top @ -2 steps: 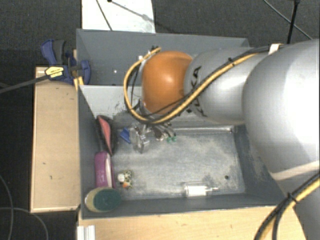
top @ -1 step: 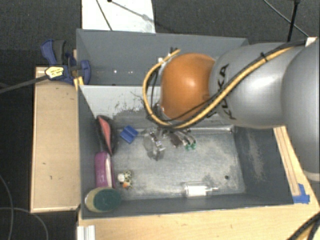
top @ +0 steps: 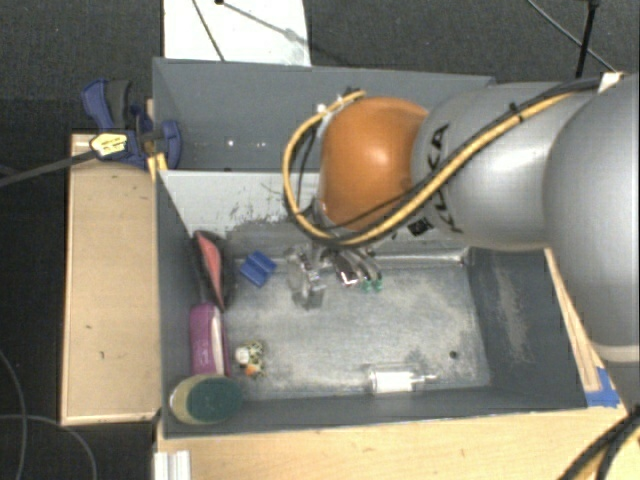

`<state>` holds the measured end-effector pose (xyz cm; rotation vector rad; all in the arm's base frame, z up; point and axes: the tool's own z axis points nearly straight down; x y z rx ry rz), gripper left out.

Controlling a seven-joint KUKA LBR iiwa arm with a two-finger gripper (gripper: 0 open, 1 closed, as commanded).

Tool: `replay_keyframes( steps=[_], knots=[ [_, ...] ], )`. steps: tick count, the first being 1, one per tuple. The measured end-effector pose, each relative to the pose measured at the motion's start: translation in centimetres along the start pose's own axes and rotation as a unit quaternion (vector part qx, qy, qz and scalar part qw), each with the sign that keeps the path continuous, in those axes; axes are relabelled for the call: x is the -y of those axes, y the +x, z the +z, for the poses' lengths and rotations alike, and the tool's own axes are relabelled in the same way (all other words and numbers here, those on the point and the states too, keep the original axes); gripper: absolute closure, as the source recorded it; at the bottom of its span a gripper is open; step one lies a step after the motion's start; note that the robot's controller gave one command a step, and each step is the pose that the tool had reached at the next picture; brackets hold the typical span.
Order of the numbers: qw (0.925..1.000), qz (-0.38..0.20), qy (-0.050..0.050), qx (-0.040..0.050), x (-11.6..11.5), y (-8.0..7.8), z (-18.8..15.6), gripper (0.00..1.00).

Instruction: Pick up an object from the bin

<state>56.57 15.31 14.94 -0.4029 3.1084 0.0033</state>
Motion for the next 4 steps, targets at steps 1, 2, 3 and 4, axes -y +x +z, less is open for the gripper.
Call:
replay_keyframes(
  steps=[1,2,3,4],
  knots=[
    [0.9982,0.060,0.001,0.0005,1.7,-1.2,1.7,1.00],
    [0.9977,0.068,0.000,-0.0043,0.8,1.8,2.7,1.00],
    [0.9915,0.130,0.001,-0.0040,-0.7,1.6,3.3,1.00],
    [0.9914,0.130,0.001,-0.0039,-0.6,1.6,3.3,0.00]
  ],
)
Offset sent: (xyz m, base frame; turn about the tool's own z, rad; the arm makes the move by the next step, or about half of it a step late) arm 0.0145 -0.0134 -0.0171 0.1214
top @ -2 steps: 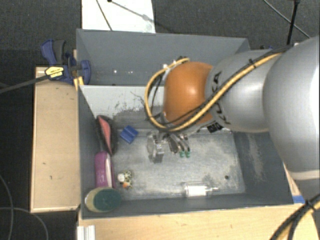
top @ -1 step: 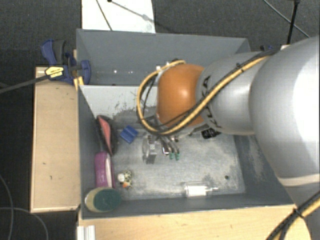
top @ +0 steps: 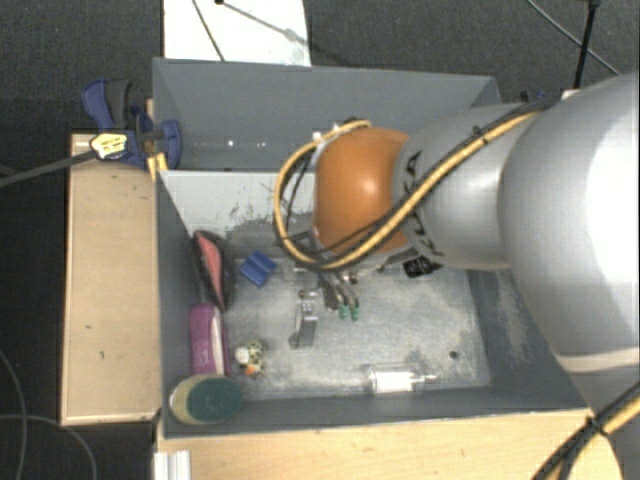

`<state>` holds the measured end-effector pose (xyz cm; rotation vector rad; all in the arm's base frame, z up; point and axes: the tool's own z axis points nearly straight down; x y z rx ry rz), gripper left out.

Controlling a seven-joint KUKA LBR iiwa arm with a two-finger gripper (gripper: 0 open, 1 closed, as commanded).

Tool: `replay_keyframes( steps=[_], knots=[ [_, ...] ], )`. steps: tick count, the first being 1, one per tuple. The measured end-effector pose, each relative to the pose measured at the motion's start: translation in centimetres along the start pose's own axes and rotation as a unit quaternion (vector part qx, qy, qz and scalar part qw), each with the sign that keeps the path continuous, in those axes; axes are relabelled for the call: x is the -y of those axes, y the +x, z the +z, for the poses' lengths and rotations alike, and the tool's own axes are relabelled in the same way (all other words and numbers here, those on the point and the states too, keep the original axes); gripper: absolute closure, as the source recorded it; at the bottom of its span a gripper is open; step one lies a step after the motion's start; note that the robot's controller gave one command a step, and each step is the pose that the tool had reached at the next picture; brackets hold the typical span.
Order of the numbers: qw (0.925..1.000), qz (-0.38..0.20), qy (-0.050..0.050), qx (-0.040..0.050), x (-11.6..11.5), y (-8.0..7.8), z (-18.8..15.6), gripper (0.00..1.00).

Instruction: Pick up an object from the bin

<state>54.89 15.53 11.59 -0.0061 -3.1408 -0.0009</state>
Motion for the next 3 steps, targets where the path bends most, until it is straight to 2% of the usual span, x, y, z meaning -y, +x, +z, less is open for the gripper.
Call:
replay_keyframes(
  steps=[1,2,3],
  knots=[
    [0.9997,-0.025,-0.001,0.0050,-5.0,-2.0,3.1,0.00],
    [0.9881,-0.154,0.008,0.0024,-7.4,-4.2,2.6,0.00],
    [0.9891,-0.148,-0.001,0.0010,-8.0,4.7,4.1,0.00]
  ],
)
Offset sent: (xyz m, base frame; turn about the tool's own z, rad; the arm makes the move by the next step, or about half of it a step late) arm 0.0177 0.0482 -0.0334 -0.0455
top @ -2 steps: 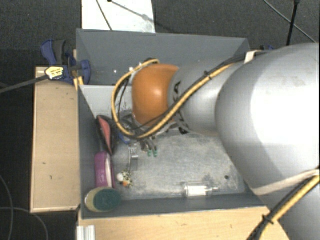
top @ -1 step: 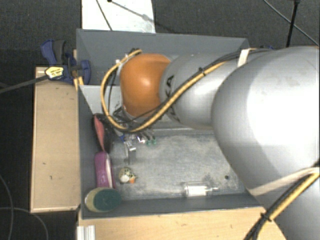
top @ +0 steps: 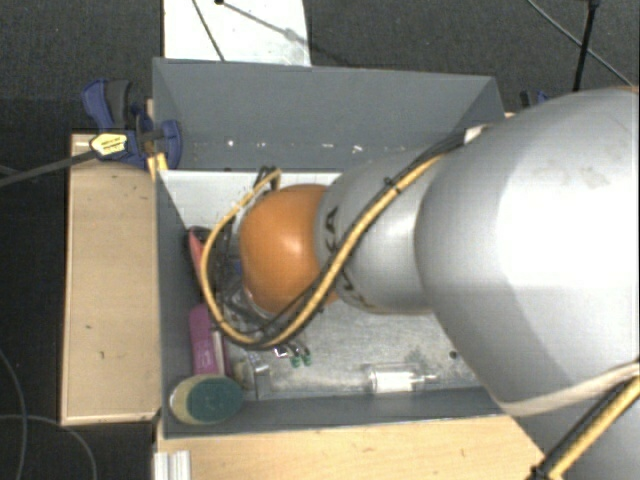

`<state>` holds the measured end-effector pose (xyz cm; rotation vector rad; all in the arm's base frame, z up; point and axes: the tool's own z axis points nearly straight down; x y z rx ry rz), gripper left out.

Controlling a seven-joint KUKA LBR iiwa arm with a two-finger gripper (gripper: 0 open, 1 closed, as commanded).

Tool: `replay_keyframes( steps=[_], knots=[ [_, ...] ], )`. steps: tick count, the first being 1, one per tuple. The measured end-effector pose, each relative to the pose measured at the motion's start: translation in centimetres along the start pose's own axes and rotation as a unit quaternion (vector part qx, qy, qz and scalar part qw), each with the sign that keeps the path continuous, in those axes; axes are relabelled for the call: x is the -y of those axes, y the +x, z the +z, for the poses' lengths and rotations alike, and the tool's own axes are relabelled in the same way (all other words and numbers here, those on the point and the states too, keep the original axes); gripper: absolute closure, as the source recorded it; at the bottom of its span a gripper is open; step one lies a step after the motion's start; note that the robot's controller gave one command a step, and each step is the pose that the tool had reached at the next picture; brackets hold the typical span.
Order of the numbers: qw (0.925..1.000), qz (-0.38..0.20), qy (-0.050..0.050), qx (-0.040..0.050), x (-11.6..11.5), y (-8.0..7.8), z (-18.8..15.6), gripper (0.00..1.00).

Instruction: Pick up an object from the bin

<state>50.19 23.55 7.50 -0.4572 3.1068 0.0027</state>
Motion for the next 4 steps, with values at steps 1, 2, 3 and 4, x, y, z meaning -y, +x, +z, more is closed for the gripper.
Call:
replay_keyframes(
  steps=[1,2,3,4],
  knots=[
    [0.9996,0.028,0.002,0.0006,10.1,2.7,-1.2,0.00],
    [0.9996,0.028,0.000,0.0021,8.7,4.6,0.3,0.00],
    [0.9998,0.021,0.002,0.0033,13.2,5.5,-6.8,0.00],
    [0.9997,0.023,-0.002,0.0006,8.1,4.1,0.5,0.00]
  ],
)
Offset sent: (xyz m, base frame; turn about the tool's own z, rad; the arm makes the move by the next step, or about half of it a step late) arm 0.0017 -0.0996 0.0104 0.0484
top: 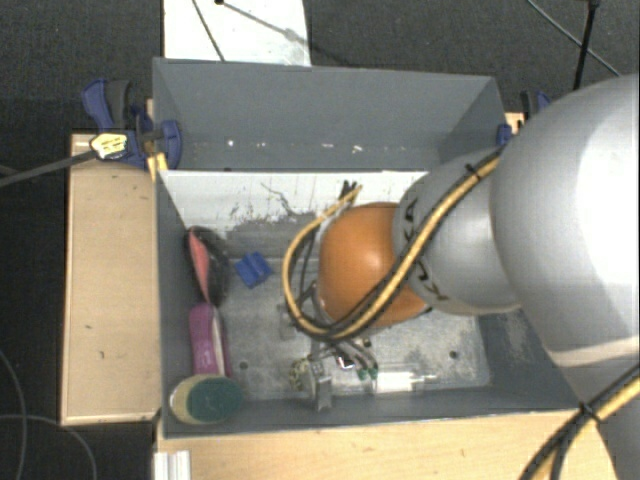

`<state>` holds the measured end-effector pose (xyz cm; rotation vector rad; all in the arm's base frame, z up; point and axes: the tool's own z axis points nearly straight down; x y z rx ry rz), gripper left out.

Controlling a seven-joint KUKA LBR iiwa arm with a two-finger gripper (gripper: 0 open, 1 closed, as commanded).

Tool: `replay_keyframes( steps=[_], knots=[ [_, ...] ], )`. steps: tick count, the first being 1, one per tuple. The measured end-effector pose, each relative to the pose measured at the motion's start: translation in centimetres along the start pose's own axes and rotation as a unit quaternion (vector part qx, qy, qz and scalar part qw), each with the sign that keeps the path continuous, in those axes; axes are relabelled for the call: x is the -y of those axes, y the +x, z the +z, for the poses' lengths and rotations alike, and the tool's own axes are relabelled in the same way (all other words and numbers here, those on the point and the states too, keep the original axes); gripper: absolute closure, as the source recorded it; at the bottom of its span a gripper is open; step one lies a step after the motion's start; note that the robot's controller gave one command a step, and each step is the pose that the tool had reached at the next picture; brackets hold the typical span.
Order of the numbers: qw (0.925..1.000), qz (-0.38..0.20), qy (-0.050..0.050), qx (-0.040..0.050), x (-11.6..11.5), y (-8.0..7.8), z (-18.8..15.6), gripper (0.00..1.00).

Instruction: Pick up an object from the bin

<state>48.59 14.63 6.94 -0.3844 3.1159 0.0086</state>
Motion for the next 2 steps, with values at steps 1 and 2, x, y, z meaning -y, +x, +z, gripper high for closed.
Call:
replay_keyframes(
  steps=[1,2],
  knots=[
    [0.9823,-0.187,0.002,0.0028,-1.13,0.34,-0.54,0.00],
    [0.9827,-0.185,0.002,-0.0012,-1.05,0.63,-0.28,1.00]
  ],
)
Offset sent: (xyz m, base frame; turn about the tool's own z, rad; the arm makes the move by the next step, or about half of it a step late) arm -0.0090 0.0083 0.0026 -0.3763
